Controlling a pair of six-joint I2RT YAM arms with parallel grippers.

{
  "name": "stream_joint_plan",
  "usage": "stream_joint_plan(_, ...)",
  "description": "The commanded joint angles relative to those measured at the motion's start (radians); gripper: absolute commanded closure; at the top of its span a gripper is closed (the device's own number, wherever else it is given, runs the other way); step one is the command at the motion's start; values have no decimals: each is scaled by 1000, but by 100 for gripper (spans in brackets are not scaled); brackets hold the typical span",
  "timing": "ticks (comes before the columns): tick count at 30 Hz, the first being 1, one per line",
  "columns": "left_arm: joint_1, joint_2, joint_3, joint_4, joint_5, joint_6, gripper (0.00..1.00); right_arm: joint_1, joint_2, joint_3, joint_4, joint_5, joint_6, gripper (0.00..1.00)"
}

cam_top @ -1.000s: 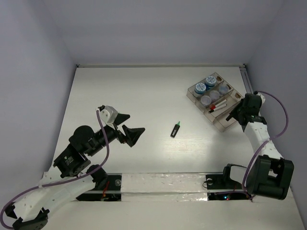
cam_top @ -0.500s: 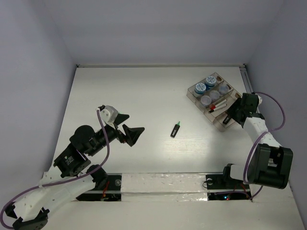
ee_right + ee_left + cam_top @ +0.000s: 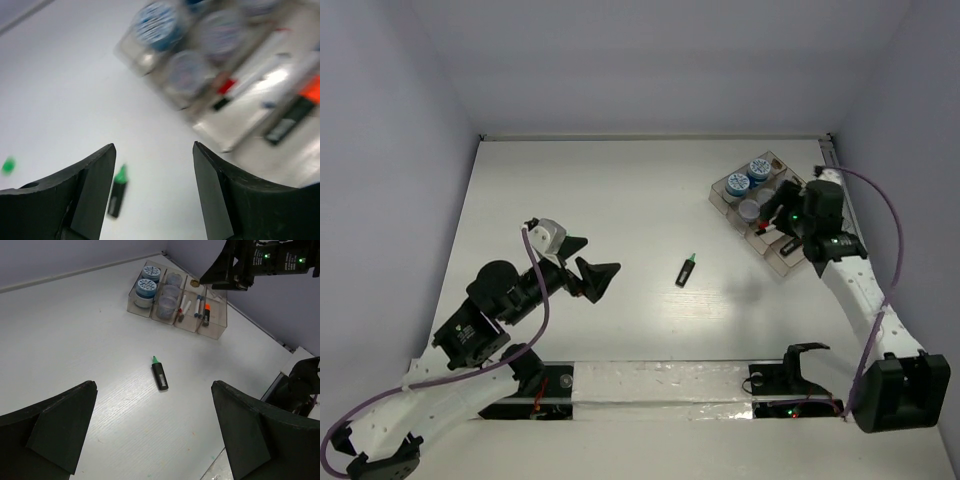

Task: Sort the stationery into containers
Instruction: Pick up the pen from the center of the board.

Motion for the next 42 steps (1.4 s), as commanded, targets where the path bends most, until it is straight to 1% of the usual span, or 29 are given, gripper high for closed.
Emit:
stream_joint_plan(1, 20, 24, -3, 21, -33, 4, 1, 268, 29, 39, -59, 8, 4, 31)
stream_joint_plan(4, 51, 41, -3, 20, -90, -3, 1, 414, 87, 45, -19, 36, 36, 31)
stream_joint_plan(5, 63, 44, -3, 20, -109, -5, 1, 504, 145, 51, 4, 32, 35, 30)
stream_joint_plan(7, 108, 53, -2, 21, -122, -10, 1, 586, 225, 109, 50, 12, 20, 31)
stream_joint_plan(8, 144, 55, -2, 23, -134, -11, 1, 655, 309, 136, 77, 10, -11, 31)
stream_joint_plan(9, 166, 53, -2, 25, -137, -14, 1, 683, 354, 160, 100, -5, -37, 31)
stream_joint_plan(11, 210, 44, -2, 32, -153, -25, 1, 720, 441, 234, 149, -106, -121, 31)
stream_joint_plan(12, 232, 27, -3, 35, -159, -28, 1, 744, 522, 255, 209, -152, -166, 31)
stream_joint_plan(13, 269, 18, -5, 49, -163, -31, 1, 757, 562, 283, 229, -246, -212, 31)
stream_joint_plan(14, 284, 7, -6, 54, -174, -37, 1, 769, 599, 348, 238, -269, -297, 31)
stream_joint_plan(17, 338, -19, -11, 61, -200, -42, 1, 789, 736, 447, 265, -378, -461, 31)
stream_joint_plan(18, 349, -27, -11, 63, -206, -46, 1, 789, 774, 538, 234, -398, -511, 31)
stream_joint_plan(19, 358, -30, -11, 63, -211, -46, 1, 789, 862, 596, 204, -439, -542, 31)
stream_joint_plan(20, 376, -33, -11, 64, -217, -48, 1, 789, 907, 655, 168, -447, -600, 31)
stream_joint_plan(21, 376, -37, -14, 67, -217, -48, 1, 789, 953, 773, 98, -447, -624, 30)
stream_joint_plan(22, 388, -38, -14, 69, -217, -48, 1, 789, 1042, 835, 64, -457, -641, 30)
stream_joint_plan(23, 399, -36, -14, 69, -217, -48, 1, 789, 1081, 890, 1, -470, -675, 29)
stream_joint_plan(25, 399, -30, -14, 69, -216, -49, 1, 789, 1148, 1020, -31, -481, -688, 29)
stream_joint_plan(29, 410, -21, -12, 71, -208, -48, 1, 800, 1308, 1211, -137, -516, -720, 27)
stream_joint_plan(33, 419, -16, -14, 75, -191, -48, 1, 818, 1382, 1343, -189, -470, -718, 27)
stream_joint_plan(34, 428, -15, -14, 78, -186, -48, 1, 818, 1383, 1354, -194, -367, -703, 28)
stream_joint_plan(35, 428, -13, -15, 80, -170, -46, 1, 818, 1370, 1345, -188, -323, -665, 28)
stream_joint_plan(36, 428, -7, -18, 81, -154, -45, 1, 818, 1309, 1264, -142, -271, -642, 30)
stream_joint_plan(37, 428, -2, -20, 90, -134, -45, 1, 818, 1257, 1200, -104, -169, -610, 31)
stream_joint_plan(38, 428, 4, -23, 95, -84, -43, 1, 818, 1200, 1126, -53, -131, -535, 33)
stream_joint_plan(39, 428, 21, -22, 98, -59, -45, 1, 809, 1136, 967, 43, -105, -501, 38)
stream_joint_plan(40, 428, 28, -20, 107, -15, -48, 1, 809, 1004, 893, 79, -50, -476, 40)
stream_joint_plan(41, 428, 36, -22, 113, 14, -49, 1, 800, 938, 822, 111, -22, -400, 42)
stream_joint_plan(42, 428, 54, -22, 117, 36, -54, 1, 800, 872, 691, 151, 31, -372, 45)
